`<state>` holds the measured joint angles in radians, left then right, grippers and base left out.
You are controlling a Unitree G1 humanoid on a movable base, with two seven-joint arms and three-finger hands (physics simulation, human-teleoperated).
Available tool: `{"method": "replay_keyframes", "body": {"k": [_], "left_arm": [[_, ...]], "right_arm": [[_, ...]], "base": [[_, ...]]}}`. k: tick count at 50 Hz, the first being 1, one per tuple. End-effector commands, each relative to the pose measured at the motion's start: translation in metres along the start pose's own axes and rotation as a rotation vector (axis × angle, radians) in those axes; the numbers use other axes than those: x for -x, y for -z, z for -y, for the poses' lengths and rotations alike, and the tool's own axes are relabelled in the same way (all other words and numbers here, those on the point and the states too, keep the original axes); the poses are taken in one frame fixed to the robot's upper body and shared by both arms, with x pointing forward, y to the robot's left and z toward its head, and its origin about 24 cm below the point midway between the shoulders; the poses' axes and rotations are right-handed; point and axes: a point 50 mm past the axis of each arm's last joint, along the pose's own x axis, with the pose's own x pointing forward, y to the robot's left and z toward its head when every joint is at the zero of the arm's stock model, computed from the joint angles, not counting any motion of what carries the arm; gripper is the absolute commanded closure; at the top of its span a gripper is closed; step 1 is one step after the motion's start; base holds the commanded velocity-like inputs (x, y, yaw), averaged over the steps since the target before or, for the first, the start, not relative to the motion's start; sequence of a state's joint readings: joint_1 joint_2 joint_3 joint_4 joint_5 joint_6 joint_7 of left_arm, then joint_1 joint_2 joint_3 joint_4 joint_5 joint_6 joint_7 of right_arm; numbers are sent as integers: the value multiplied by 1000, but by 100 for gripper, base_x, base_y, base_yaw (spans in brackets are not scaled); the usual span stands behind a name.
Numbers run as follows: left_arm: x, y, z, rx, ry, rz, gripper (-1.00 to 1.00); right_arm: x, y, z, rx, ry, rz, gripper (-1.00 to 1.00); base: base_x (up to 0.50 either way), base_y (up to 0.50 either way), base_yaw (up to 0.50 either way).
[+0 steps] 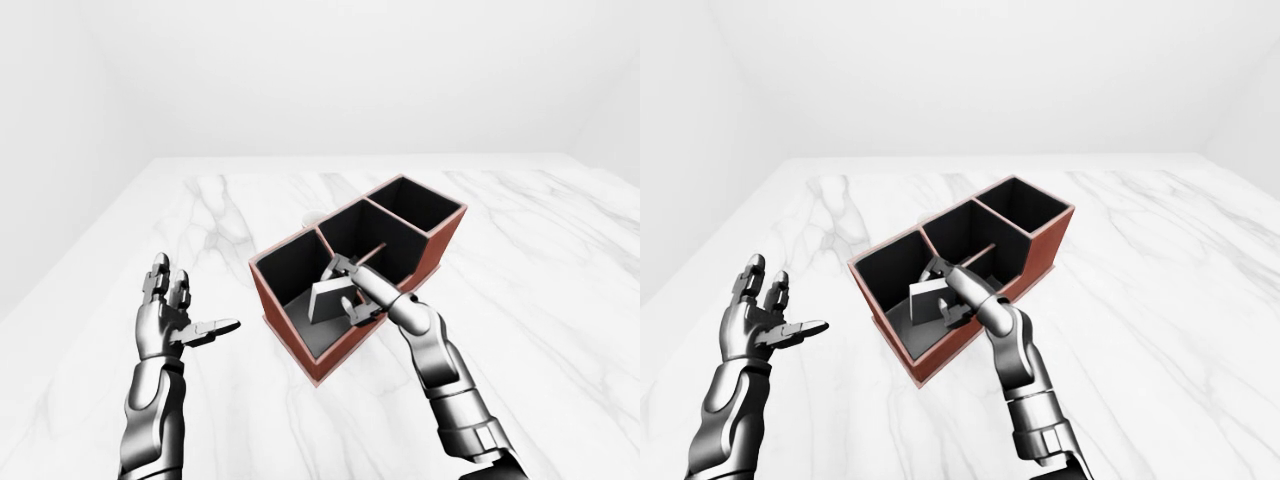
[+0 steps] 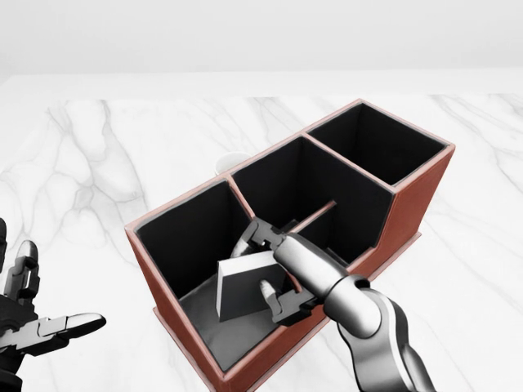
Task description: Pick up the book and place it in the left compartment of the caddy.
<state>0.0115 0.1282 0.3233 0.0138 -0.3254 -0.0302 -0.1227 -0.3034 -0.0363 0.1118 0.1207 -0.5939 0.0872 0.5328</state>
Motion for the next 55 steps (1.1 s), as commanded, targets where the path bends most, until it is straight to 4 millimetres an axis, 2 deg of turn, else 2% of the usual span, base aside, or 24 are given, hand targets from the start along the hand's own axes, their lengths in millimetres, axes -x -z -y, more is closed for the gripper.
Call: {"method": "replay_keyframes", "body": {"k": [1,12,14,15,16,17,19,42,45,46,55], "left_arm": [[-1,0,0,0,2,1,-100],[-1,-1,0,2,3,1,-100],[-2,-1,1,3,2,0,-100],[-1,-1,1,3,4,0,-100],[-1,0,1,3,5,0,-100],[-1,0,1,3,5,-1,-100],[-1,1,1,3,4,-2,-100],[1,1,0,7,4,-1,-100],[1,1,0,9,4,-1,-100],[1,1,0,8,4,0,-100],[1,1,1,8,8,-2,-100]], "right_arm": [[-2,-6,3,-78,26,54,100],[-3,-5,3,-85,20,51,100],[-3,-3,2,-92,18,47,58],[-2,-2,2,-91,21,44,12],[-2,-3,3,-92,24,48,-59],[-2,-3,3,-94,26,49,-80],[-2,-4,3,-91,24,52,-98],[3,-9,4,-89,39,80,-100],[6,-18,9,-69,46,115,-100],[10,-28,15,-54,58,162,-100],[34,-74,40,76,126,348,-100]], "base": [[0,0,0],[0,0,0],[0,0,0],[0,0,0],[0,0,0],[0,0,0],[0,0,0],[0,0,0],[0,0,0],[0,0,0],[0,0,0]]}}
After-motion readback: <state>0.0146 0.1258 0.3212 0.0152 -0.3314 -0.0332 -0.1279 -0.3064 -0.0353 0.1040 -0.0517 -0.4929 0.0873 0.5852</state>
